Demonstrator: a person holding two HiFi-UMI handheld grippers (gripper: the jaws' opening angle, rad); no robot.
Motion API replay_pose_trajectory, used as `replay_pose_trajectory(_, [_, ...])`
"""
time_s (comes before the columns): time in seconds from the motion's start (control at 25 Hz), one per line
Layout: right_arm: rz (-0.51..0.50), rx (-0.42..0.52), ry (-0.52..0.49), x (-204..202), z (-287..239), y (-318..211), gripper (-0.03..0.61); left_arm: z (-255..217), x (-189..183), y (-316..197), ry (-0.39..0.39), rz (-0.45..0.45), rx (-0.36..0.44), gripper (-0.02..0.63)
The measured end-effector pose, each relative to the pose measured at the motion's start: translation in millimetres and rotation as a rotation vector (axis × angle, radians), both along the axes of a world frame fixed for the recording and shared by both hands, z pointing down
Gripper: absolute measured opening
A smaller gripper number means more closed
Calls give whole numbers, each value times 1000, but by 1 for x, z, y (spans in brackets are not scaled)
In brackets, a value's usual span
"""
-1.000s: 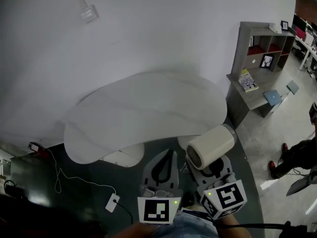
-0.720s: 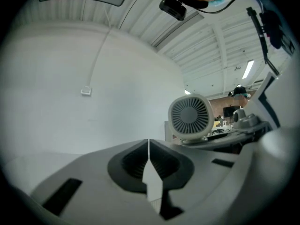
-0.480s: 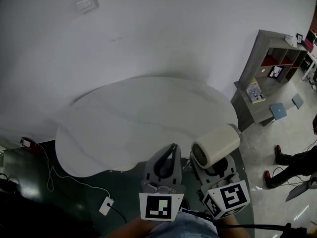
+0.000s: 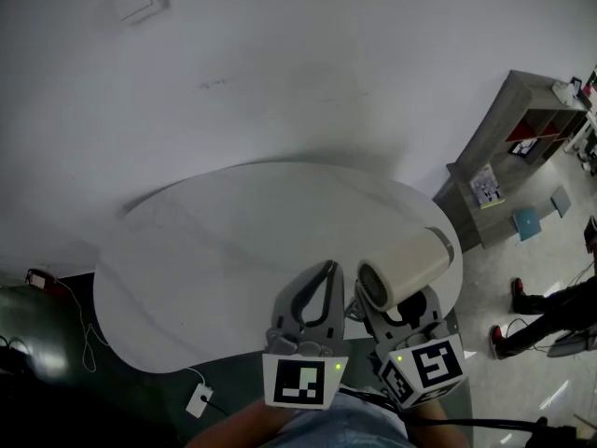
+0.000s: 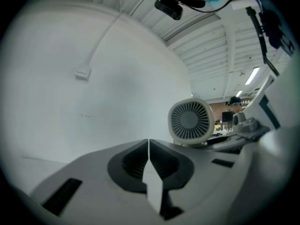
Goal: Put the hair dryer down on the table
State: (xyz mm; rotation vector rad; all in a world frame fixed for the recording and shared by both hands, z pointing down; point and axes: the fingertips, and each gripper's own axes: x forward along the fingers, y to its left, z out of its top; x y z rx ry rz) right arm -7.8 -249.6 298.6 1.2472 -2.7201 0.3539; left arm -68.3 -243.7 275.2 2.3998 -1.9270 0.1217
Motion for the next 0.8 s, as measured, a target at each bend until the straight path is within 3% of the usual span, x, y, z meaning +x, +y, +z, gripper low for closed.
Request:
replay_pose_trajectory(0.28, [2,68,10,-25,-29,-31,221,-26,-24,-33,24,3,63,12])
replay_pose_trajectory(0.48, [15,96,30,-22,-34,-49,222,-31,-20,-51,26,17,79,12])
replay_pose_trajectory(0.8, [-19,28,83,-12,-11,-81,222,-11,-5,-79,24,10,6,12])
